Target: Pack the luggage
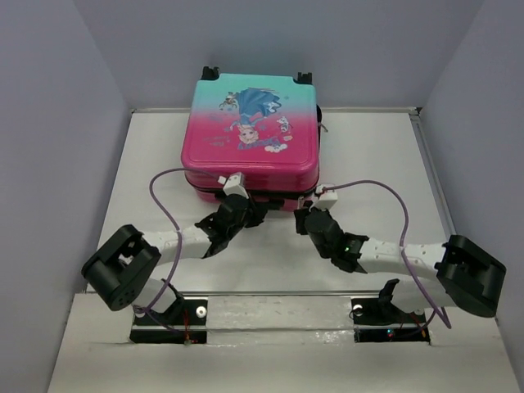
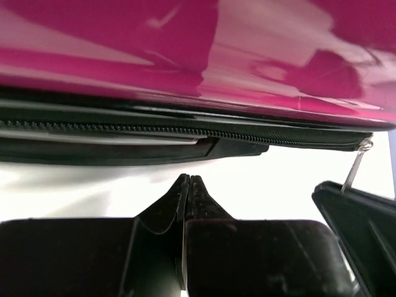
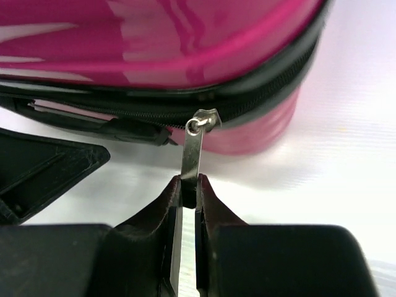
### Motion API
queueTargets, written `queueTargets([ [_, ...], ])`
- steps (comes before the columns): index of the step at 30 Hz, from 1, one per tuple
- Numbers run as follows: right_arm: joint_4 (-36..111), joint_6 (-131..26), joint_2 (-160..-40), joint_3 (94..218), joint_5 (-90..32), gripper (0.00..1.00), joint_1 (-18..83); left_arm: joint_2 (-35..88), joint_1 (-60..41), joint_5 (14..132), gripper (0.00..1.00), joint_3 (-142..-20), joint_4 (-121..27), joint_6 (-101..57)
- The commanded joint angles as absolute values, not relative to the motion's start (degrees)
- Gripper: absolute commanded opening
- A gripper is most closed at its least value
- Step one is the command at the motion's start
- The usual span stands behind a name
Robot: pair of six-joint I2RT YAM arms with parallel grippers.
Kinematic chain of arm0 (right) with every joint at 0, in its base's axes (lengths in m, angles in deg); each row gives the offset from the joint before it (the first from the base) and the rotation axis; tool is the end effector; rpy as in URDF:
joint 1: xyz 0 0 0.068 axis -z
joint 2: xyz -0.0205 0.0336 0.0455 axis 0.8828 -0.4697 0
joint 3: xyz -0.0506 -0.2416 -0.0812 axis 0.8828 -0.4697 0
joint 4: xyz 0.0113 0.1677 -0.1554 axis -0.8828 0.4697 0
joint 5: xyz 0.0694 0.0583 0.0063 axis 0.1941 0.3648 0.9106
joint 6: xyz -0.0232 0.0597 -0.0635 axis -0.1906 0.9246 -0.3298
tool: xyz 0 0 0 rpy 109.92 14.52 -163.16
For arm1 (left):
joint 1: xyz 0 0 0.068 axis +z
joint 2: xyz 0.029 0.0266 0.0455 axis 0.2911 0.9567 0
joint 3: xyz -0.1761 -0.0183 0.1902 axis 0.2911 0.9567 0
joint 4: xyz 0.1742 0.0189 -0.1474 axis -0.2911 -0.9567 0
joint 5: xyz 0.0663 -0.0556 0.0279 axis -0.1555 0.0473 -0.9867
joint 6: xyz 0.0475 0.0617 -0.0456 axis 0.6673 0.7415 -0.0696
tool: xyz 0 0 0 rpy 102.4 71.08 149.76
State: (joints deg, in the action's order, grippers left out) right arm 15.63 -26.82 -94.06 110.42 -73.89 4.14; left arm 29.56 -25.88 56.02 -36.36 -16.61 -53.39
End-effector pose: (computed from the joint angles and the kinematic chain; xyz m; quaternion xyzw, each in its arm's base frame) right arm 0.1865 0.2058 0.1941 -0.0057 0.8128 0.1815 0.5535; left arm 0.2244 -0.1913 0.1816 -0.0474 0.8124 -0.3500 0.4640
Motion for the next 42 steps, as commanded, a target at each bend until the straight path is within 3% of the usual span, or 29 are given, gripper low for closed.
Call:
queueTargets([
  [1, 14.77, -25.91, -88.17, 109.42, -69.49, 0.07, 2.22, 37.62, -27.02, 58.93, 0.06, -52.04, -12.29, -49.68],
  [6, 13.72, -26.61, -90.79, 112.22, -67.55, 0.07, -1.38, 47.19, -28.25, 62.88, 0.06, -64.97, -12.90, -48.37],
  [9, 14.51, -27.23, -88.28, 111.45, -69.56, 0.07, -1.91, 47.14, -29.30, 62.96, 0.07, -68.69, -17.74, -46.35],
  [10, 15.30, -27.49, -86.60, 110.83, -70.18, 0.07, -1.13, 46.08, -29.39, 63.06, 0.11, -68.08, -18.18, -45.64],
  [14, 21.53, -27.49, -78.69, 108.55, -67.64, 0.07, 3.88, 36.34, -29.48, 60.16, 0.78, -61.51, -26.33, -42.12],
  [16, 23.20, -26.88, -75.09, 107.06, -67.38, 0.07, 4.85, 28.96, -29.83, 61.74, 0.86, -58.16, -28.89, -41.59],
  [21, 28.74, -25.13, -71.74, 105.21, -65.36, 0.07, 5.39, 12.61, -30.27, 62.02, 0.84, -52.08, -36.95, -40.63],
  [24, 31.73, -23.45, -70.42, 103.63, -64.48, 0.07, 5.39, 3.03, -27.91, 48.44, 0.79, -54.96, -48.65, -39.05],
  [26, 32.09, -23.36, -69.19, 103.10, -63.16, 0.07, 5.39, 1.95, -17.43, 49.34, 0.75, -57.25, -54.54, -37.65],
  [28, 32.09, -23.88, -69.18, 103.27, -61.76, 0.07, 5.39, 1.16, -6.86, 58.52, 0.70, -57.79, -54.31, -36.85],
  [34, 31.92, -24.41, -71.11, 104.76, -61.40, 0.07, 5.39, 4.92, 20.32, 73.84, 0.67, -57.36, -50.45, -43.07],
  [37, 31.48, -25.56, -72.17, 105.55, -61.66, 0.07, 5.39, 11.06, 25.79, 82.35, 0.61, -54.63, -45.18, -48.00],
  [42, 30.16, -27.40, -73.92, 107.13, -60.87, 0.07, 5.39, 19.95, 25.02, 84.17, 0.52, -50.16, -36.39, -53.71],
])
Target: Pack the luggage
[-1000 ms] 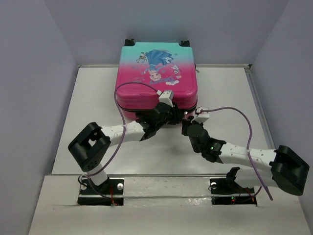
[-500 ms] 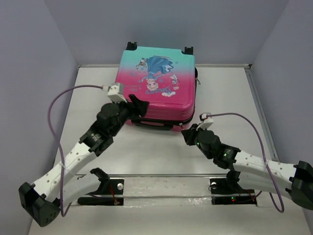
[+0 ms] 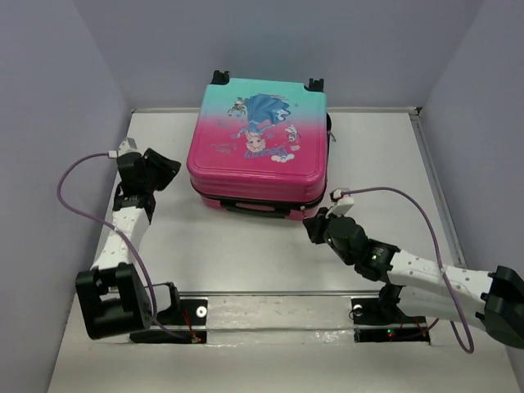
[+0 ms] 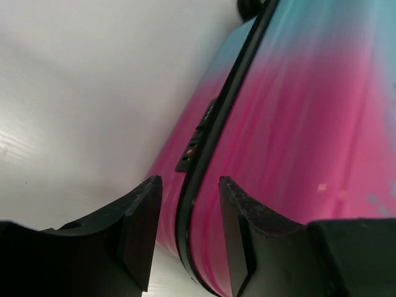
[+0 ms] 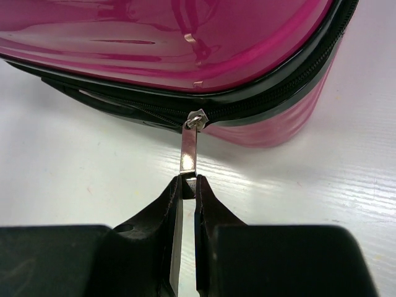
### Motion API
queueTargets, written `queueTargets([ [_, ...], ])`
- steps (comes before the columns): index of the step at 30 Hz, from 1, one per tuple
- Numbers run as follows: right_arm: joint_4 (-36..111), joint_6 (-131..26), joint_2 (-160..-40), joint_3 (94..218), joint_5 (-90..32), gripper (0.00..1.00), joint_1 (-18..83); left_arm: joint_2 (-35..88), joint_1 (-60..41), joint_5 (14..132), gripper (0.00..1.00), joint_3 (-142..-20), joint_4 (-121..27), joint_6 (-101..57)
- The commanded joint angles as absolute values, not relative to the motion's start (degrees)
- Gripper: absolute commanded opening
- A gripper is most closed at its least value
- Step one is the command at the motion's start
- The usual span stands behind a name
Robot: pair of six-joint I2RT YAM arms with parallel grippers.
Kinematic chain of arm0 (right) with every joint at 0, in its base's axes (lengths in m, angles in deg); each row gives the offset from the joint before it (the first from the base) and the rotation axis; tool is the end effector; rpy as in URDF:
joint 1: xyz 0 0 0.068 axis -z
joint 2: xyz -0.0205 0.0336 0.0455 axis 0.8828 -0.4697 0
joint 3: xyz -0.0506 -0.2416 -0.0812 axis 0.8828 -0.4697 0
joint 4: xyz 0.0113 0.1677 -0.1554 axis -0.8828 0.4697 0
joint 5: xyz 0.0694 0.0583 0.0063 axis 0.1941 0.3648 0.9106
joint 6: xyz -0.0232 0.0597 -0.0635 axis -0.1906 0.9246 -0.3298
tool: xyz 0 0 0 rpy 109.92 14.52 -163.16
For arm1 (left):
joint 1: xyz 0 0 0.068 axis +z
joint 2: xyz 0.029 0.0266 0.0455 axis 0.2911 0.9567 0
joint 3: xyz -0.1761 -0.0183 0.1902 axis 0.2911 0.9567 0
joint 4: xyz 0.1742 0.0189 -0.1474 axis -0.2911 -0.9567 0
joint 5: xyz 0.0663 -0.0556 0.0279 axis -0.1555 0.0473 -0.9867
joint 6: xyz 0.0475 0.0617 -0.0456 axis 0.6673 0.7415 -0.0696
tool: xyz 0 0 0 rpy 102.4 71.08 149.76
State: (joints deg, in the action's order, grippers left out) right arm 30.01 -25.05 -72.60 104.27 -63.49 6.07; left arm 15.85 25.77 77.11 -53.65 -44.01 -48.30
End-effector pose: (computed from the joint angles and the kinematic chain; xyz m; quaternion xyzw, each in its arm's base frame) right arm 0.1522 0.1608 0.2071 -0.0279 0.8200 0.2473 0.5155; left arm 0.2792 0.0258 0.2823 -0.2561 0.7519 -0.2363 0.5596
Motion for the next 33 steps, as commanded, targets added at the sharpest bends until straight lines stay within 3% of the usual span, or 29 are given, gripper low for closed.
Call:
queueTargets([
  [1, 29.72, -27.67, -74.28, 107.40, -60.61, 0.07, 5.39, 20.49, 24.14, 83.63, 0.52, -49.88, -35.50, -54.24],
  [8, 24.98, -31.97, -81.56, 112.92, -58.76, 0.07, 2.58, 27.61, 12.72, 79.33, 0.52, -49.79, -30.94, -55.91],
  [15, 18.04, -34.78, -91.40, 118.81, -54.37, 0.07, -2.77, 25.42, 2.35, 75.72, 0.50, -51.37, -31.01, -55.57],
  [21, 14.96, -40.58, -106.43, 131.99, -44.19, 0.07, -9.19, 23.49, -1.79, 76.33, 0.50, -53.30, -33.64, -53.64],
  [25, 12.93, -41.55, -112.67, 139.01, -29.08, 0.07, -12.00, 21.38, -3.20, 76.51, 0.50, -55.14, -37.68, -50.39],
  [29, 12.59, -43.84, -117.95, 145.27, -25.81, 0.07, -13.07, 18.13, -3.73, 74.49, 0.53, -55.24, -42.08, -47.40],
  [33, 12.49, -42.52, -117.09, 143.89, -31.68, 0.07, -13.07, 15.76, -3.64, 71.77, 0.58, -55.50, -44.46, -45.90],
])
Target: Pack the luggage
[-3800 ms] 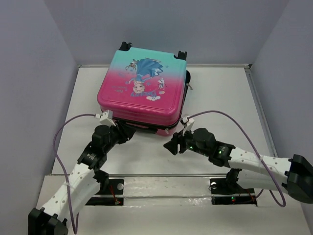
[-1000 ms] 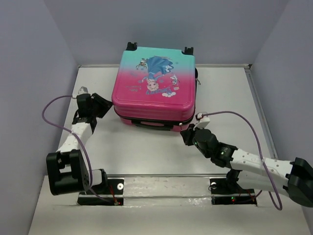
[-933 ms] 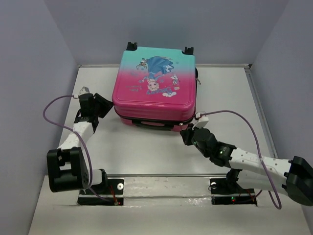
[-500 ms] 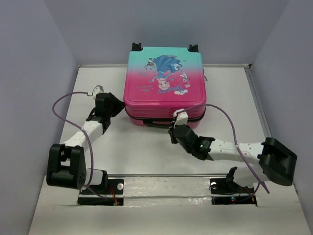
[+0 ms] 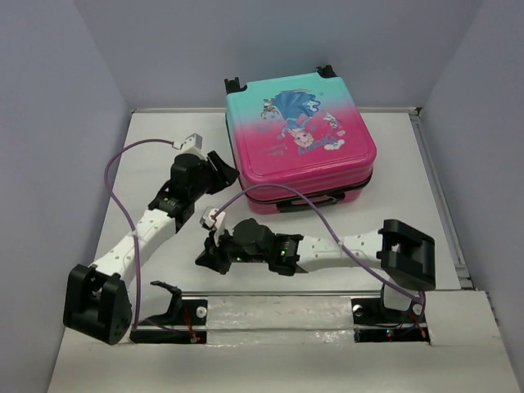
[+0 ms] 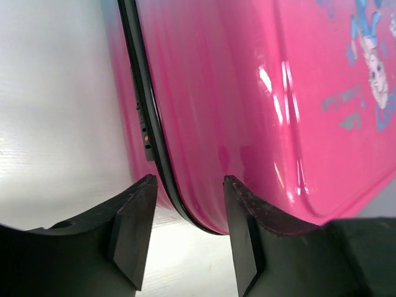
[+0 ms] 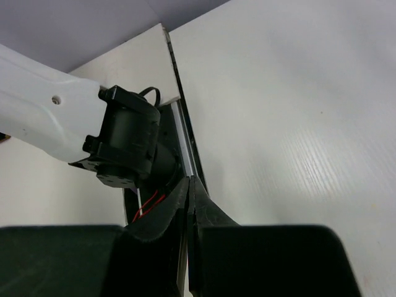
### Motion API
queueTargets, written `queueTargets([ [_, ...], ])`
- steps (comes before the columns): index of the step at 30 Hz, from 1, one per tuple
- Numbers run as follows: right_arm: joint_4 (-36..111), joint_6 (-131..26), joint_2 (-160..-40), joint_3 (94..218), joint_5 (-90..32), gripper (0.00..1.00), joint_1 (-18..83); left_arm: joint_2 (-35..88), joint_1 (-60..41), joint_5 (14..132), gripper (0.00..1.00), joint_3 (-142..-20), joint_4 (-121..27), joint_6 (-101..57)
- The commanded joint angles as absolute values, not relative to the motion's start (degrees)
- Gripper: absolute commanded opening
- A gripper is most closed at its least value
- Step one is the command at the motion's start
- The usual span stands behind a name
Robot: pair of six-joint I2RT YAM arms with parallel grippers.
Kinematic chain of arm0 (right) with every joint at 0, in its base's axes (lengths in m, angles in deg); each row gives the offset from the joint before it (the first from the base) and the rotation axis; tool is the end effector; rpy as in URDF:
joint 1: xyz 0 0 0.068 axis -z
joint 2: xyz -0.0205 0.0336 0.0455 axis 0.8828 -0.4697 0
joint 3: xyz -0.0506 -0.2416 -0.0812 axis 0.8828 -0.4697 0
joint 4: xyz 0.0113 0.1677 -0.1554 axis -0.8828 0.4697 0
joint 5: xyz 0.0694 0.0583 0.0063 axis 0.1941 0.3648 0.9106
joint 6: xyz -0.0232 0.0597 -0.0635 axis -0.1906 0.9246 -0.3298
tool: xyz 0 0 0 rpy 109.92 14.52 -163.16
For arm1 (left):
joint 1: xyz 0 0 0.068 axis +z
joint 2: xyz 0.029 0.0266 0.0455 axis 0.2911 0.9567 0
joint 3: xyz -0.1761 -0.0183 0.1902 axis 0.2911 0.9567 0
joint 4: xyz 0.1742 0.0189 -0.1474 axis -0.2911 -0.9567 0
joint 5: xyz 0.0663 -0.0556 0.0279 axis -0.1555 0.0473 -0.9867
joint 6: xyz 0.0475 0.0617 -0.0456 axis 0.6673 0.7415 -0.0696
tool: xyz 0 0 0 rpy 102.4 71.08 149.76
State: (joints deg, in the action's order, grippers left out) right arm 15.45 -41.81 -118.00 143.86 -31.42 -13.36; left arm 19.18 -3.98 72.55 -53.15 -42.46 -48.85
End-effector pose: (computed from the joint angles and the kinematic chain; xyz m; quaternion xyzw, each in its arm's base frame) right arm 0.0974 0.4034 0.2506 -0.4071 0.6742 0.4721 0.3959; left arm 0.2678 -0.1141 0.2673 -0.0853 0.8028 -0.3408 0.4818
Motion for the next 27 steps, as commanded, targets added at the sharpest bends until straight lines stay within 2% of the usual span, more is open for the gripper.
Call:
queueTargets([
  [1, 12.75, -42.00, -114.04, 142.22, -33.78, 0.07, -13.07, 15.40, -3.55, 71.24, 0.60, -55.85, -44.46, -45.81],
  [4, 17.22, -40.07, -105.35, 134.84, -49.12, 0.07, -11.76, 15.83, -2.15, 70.18, 0.67, -59.80, -45.25, -45.20],
  [8, 23.46, -35.16, -91.91, 123.78, -52.77, 0.07, -2.19, 18.64, 1.27, 69.13, 0.74, -66.04, -44.99, -44.84],
  [14, 32.00, -35.76, -77.72, 116.29, -62.79, 0.09, 7.46, 26.29, 4.36, 71.93, 0.75, -72.47, -42.37, -47.12],
  [17, 30.78, -33.39, -72.45, 109.53, -57.74, 0.24, 16.08, 23.49, 4.36, 72.91, 0.74, -65.90, -35.01, -51.76],
  [18, 29.73, -33.12, -71.48, 107.86, -55.88, 0.31, 21.68, 22.53, 4.27, 72.91, 0.74, -63.44, -32.97, -53.09],
  [19, 28.07, -33.03, -70.08, 105.66, -54.21, 0.44, 23.91, 21.04, 4.36, 72.65, 0.74, -59.06, -31.64, -53.97],
  [20, 27.61, -33.20, -69.80, 105.12, -53.15, 0.47, 25.50, 20.50, 4.36, 72.56, 0.74, -57.19, -30.67, -54.77],
  [23, 26.21, -34.25, -70.85, 104.50, -49.99, 0.48, 29.90, 18.30, 4.36, 71.68, 0.73, -50.69, -28.04, -55.21],
  [27, 19.71, -36.72, -76.38, 104.15, -45.68, 0.48, 31.92, 14.44, 4.27, 70.62, 0.60, -41.82, -25.74, -55.04],
])
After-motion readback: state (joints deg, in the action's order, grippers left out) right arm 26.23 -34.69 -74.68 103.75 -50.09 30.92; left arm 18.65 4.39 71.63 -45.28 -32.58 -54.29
